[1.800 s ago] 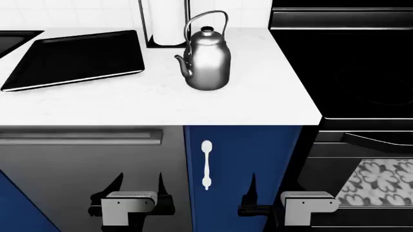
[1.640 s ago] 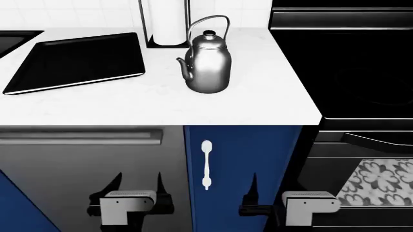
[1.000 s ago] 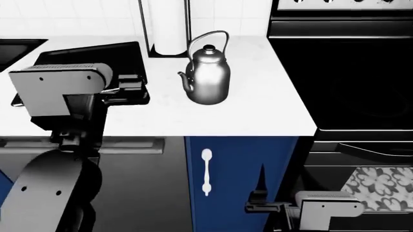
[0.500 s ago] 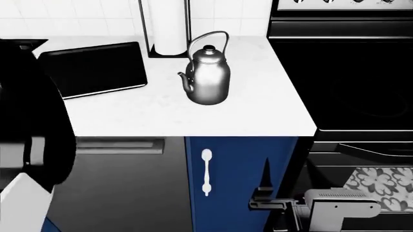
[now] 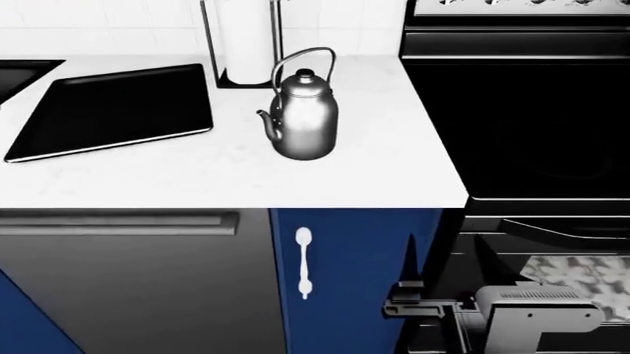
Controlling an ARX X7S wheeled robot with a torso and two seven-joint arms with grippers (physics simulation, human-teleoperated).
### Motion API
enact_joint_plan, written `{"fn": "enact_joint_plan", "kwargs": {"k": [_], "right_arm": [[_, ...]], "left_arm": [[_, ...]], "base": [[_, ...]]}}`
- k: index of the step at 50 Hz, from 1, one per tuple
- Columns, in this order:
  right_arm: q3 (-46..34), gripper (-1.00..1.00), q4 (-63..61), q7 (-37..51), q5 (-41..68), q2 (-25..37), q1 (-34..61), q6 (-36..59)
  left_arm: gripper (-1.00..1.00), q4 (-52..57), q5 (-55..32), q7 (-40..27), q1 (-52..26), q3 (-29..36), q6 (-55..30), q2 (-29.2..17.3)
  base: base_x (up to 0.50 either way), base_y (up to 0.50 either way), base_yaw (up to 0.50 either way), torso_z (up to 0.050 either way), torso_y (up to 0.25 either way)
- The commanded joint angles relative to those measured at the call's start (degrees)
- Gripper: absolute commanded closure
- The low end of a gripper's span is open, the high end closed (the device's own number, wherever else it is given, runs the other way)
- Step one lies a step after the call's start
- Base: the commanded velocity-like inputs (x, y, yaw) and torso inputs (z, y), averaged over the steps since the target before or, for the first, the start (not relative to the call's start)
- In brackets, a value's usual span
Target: Pick the kettle from the counter and place it on the tray. Then pick the mug from the cabinet and place it on the tray. Then close the cabinet doors.
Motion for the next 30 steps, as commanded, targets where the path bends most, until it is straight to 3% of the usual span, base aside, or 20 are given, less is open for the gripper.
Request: {"fn": "enact_joint_plan", "kwargs": {"k": [1, 7, 10, 12, 16, 17, 21, 25, 30], "right_arm": [[0.5, -1.0, -1.3, 0.6, 1.4, 0.6, -0.2, 0.7], [0.5, -1.0, -2.1, 1.2, 0.7, 1.3, 0.0, 1.2], [1.2, -1.0, -7.3, 2.1, 1.2, 2.8, 1.8, 6.4], [1.8, -1.0, -12.4, 2.8, 1.5, 4.4, 4.3, 12.5], [6.4, -1.0, -26.2, 3.9, 7.8, 7.6, 15.6, 33.9], [7.3, -1.0, -27.9, 6.2, 11.9, 9.8, 19.2, 38.0], [8.4, -1.0, -27.9, 33.4, 46.2, 28.2, 36.9, 43.2], [9.5, -1.0, -25.8, 44.9, 69.3, 32.8, 51.6, 48.4], [7.2, -1.0, -23.0, 51.7, 79.8, 35.2, 62.0, 49.7]], "left_arm": [[-1.0, -3.6, -3.0, -0.1, -3.2, 2.4, -2.4, 0.7], [-1.0, -2.3, -3.2, -0.5, -3.2, 2.2, -3.1, 0.7], [-1.0, -2.3, -2.9, -0.5, -3.2, 2.2, -3.2, 0.7], [-1.0, -2.2, -2.7, -0.7, -3.2, 1.7, -3.3, 0.7], [-1.0, -2.1, -1.2, -0.1, -3.2, 0.8, -3.6, 0.7], [-1.0, -1.9, -1.0, 0.1, -3.2, 0.8, -3.8, 0.7], [-1.0, -1.0, 0.0, 0.8, -3.2, 0.5, -4.4, 0.7], [-1.0, -0.7, 1.1, 1.4, -3.2, 0.0, -4.7, 0.7], [-1.0, -0.8, 1.5, 1.8, -3.2, -0.1, -4.7, 0.7]], "base": [[0.0, -0.5, 0.0, 0.0, 0.0], [0.0, -0.18, 0.0, 0.0, 0.0], [0.0, 0.0, 0.0, 0.0, 0.0], [0.0, 0.0, 0.0, 0.0, 0.0], [0.0, 0.0, 0.0, 0.0, 0.0], [0.0, 0.0, 0.0, 0.0, 0.0], [0.0, 0.0, 0.0, 0.0, 0.0], [0.0, 0.0, 0.0, 0.0, 0.0], [0.0, 0.0, 0.0, 0.0, 0.0]]}}
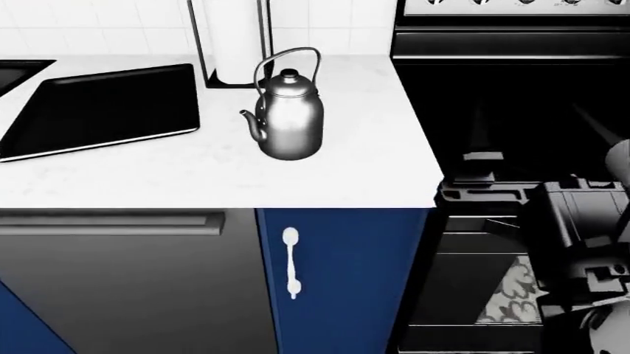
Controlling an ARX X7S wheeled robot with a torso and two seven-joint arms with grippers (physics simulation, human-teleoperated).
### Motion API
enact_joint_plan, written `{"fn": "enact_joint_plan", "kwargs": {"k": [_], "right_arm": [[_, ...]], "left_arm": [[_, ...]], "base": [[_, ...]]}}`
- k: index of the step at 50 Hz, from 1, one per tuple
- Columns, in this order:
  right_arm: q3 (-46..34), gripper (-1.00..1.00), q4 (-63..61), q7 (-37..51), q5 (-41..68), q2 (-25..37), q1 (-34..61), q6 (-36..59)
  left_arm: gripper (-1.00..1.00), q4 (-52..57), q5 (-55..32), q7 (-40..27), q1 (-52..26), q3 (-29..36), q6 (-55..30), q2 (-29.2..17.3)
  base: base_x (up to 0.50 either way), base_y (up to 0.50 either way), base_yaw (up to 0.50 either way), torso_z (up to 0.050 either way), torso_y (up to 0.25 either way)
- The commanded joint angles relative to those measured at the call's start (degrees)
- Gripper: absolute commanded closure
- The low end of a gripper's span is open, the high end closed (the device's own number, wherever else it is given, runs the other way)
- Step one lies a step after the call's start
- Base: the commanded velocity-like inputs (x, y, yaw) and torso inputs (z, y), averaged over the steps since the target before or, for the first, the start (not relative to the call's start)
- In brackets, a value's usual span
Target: Pick the kettle from the counter and place it on the tray. Then pick the mug from the cabinet and place it on the tray. Then close the cabinet doors.
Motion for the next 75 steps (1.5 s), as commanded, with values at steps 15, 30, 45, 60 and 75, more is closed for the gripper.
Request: {"fn": "enact_joint_plan", "kwargs": {"k": [15, 30, 45, 60, 75], "right_arm": [[-1.6, -1.0, -1.3, 22.0, 34.1, 12.3, 26.7, 13.6], [-2.2, -1.0, -1.4, 20.7, 31.7, 11.7, 25.0, 13.2], [-3.1, -1.0, -1.7, 19.4, 29.0, 11.2, 23.2, 13.0], [-3.8, -1.0, -1.8, 18.9, 27.5, 11.0, 22.6, 12.6], [-4.2, -1.0, -1.8, 16.4, 23.2, 10.4, 20.1, 11.1]], "left_arm": [[-1.0, -1.0, 5.4, 2.6, -0.2, -2.6, -0.1, 0.0], [-1.0, -1.2, 7.6, 3.2, -0.2, -4.5, -0.1, 0.0], [-1.0, -2.3, 10.0, 3.6, -0.2, -6.8, 0.4, 0.0], [-1.0, -4.1, 12.1, 4.4, -0.2, -7.8, 1.5, 0.0], [-1.0, -12.0, 12.2, 2.8, -0.1, -9.1, 2.6, -0.1]], "base": [[0.42, 0.0, 0.0, 0.0, 0.0], [0.5, 0.0, 0.0, 0.0, 0.001], [0.5, 0.0, 0.0, 0.0, 0.001], [0.5, 0.0, 0.0, 0.0, 0.001], [0.26, 0.0, 0.0, 0.0, 0.001]]}}
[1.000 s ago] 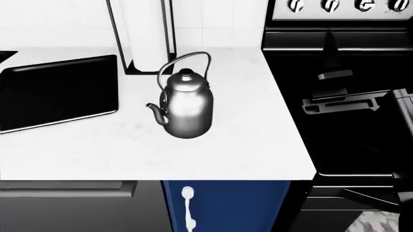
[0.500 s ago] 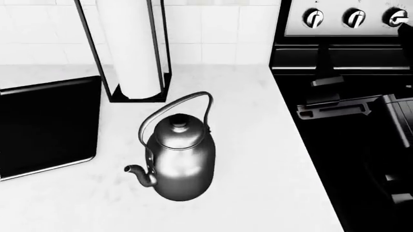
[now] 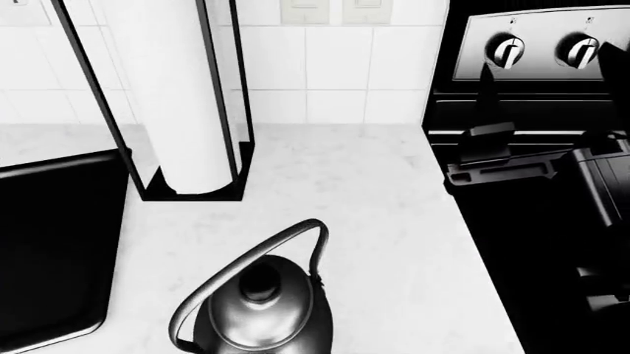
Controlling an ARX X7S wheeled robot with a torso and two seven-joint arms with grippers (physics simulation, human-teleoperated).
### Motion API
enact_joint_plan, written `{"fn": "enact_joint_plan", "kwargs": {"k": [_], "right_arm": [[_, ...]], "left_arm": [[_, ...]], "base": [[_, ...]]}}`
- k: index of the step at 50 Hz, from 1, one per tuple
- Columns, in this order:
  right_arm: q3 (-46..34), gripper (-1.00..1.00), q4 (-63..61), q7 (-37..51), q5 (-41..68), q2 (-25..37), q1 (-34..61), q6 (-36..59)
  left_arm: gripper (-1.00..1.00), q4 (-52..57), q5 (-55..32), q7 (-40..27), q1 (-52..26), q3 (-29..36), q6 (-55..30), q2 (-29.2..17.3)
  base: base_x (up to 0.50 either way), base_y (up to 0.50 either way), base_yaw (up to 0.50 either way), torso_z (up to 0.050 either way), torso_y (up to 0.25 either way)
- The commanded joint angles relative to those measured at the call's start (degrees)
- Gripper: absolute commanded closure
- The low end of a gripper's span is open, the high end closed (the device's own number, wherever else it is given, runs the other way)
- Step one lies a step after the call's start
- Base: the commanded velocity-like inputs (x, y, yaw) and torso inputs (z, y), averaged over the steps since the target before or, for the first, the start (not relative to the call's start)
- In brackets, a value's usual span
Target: Pick the kettle from the counter and place it on the tray. Then pick the mug from the cabinet and place it on the tray. Then close the cabinet doors.
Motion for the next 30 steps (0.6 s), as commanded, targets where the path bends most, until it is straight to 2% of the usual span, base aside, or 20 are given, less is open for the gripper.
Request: {"fn": "enact_joint_plan", "kwargs": {"k": [1, 5, 17, 18, 30], "right_arm": [[-0.4, -1.0, 0.1, -1.9, -3.3, -0.5, -1.9, -1.1], [-0.8, -1.0, 0.3, -3.1, -5.4, -0.8, -2.9, -1.6], [-2.8, -1.0, 1.3, -6.6, -11.1, -1.7, -5.9, -3.5], [-3.1, -1.0, 1.3, -6.8, -11.6, -1.8, -6.1, -3.7], [-5.0, -1.0, 2.0, -8.9, -15.7, -2.6, -8.6, -5.6]], "left_arm": [[-1.0, -7.6, -0.4, -1.2, -0.1, -0.6, 0.6, 0.0], [-1.0, -13.7, -2.0, -1.4, -0.1, 1.5, 0.7, 0.0], [-1.0, -14.0, -1.8, -1.3, 7.4, 1.4, -2.3, -0.6], [1.0, -14.0, -1.7, -1.2, 7.8, 1.3, -2.2, -0.6], [1.0, -14.0, -1.4, -2.0, 8.7, -1.5, -0.4, -1.3]], "base": [[0.0, 0.0, 0.0, 0.0, 0.0], [0.0, 0.0, 0.0, 0.0, 0.0], [0.0, 0.0, 0.0, 0.0, 0.0], [0.0, 0.0, 0.0, 0.0, 0.0], [0.0, 0.0, 0.0, 0.0, 0.0]]}}
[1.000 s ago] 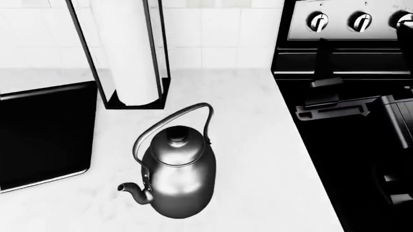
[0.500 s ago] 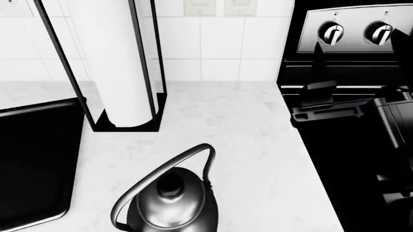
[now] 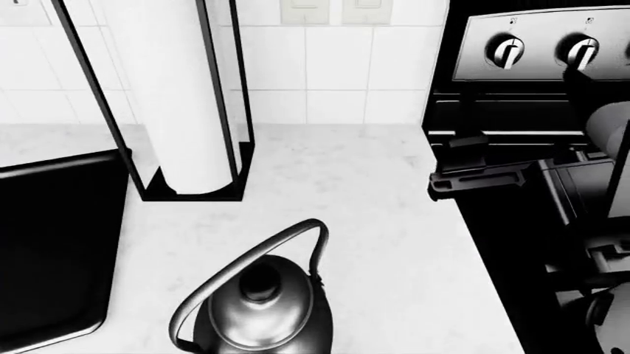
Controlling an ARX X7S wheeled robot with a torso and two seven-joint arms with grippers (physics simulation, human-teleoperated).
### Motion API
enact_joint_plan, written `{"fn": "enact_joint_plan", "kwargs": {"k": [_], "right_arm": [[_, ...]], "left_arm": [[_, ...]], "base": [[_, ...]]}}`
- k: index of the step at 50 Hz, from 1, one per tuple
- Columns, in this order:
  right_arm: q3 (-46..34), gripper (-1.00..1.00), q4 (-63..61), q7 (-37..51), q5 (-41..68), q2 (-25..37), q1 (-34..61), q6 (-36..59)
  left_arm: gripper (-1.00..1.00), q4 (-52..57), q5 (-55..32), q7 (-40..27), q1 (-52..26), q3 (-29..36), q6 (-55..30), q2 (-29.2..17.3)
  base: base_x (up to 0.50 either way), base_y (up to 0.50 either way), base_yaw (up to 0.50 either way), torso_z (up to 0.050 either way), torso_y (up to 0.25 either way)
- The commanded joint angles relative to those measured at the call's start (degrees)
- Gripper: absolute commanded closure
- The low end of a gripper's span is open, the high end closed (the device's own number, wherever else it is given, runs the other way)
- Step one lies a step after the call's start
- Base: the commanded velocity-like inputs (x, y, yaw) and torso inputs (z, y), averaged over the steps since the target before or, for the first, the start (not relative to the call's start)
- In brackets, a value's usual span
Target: Pick the kettle from the counter and place it on the tray. Then pick the mug from the cabinet and place it on the tray. Then close the cabinet doors.
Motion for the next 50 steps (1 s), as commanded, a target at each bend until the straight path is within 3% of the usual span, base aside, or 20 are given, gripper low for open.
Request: {"fn": "enact_joint_plan", "kwargs": {"k": [1, 6, 9, 14, 19, 43, 45, 50], "right_arm": [[-1.3, -1.0, 0.3, -1.8, -3.4, -0.5, -2.0, -1.6], [-1.5, -1.0, 0.4, -2.1, -3.9, -0.4, -2.5, -2.2], [-1.6, -1.0, 0.4, -2.1, -4.1, -0.4, -2.9, -2.5], [-1.9, -1.0, 0.5, -2.4, -4.8, -0.6, -3.3, -3.0], [-1.6, -1.0, -0.3, -1.3, -3.5, -0.6, -3.1, -2.7], [0.8, -1.0, -4.2, 5.8, 6.6, 1.9, -1.4, -2.0], [0.8, -1.0, -4.5, 6.4, 7.2, 2.0, -1.2, -2.1], [1.8, -1.0, -5.6, 6.5, 7.3, 2.4, -3.0, -3.8]], "left_arm": [[1.0, -10.1, 0.4, -0.9, 6.2, -1.6, -0.1, -1.1], [1.0, -10.1, 0.7, -1.0, 6.3, -2.1, 0.8, -1.2], [1.0, -10.0, 0.7, -0.8, 5.7, -2.5, 6.3, -1.3], [1.0, -10.0, 0.7, -1.8, 1.6, -3.4, 13.1, -1.4], [1.0, -10.0, 0.8, -1.5, -2.5, -3.6, 13.7, -1.3], [1.0, 13.6, 1.4, 3.1, -2.6, -5.2, -3.2, -1.7], [1.0, 17.2, 0.2, 3.7, -2.5, -5.8, -5.4, -1.9], [1.0, 42.8, -2.9, 5.5, 5.5, -7.4, -20.7, -3.2]], "base": [[0.0, 0.0, 0.0, 0.0, 0.0], [0.01, 0.0, 0.0, 0.0, 0.0], [0.01, 0.0, 0.0, 0.0, 0.0], [0.0, 0.0, 0.0, 0.0, 0.0], [0.0, 0.0, 0.0, 0.0, 0.0], [-0.37, 0.0, 0.0, 0.0, 0.0], [-0.43, 0.0, 0.0, 0.0, 0.0], [-0.08, 0.0, 0.0, 0.0, 0.0]]}}
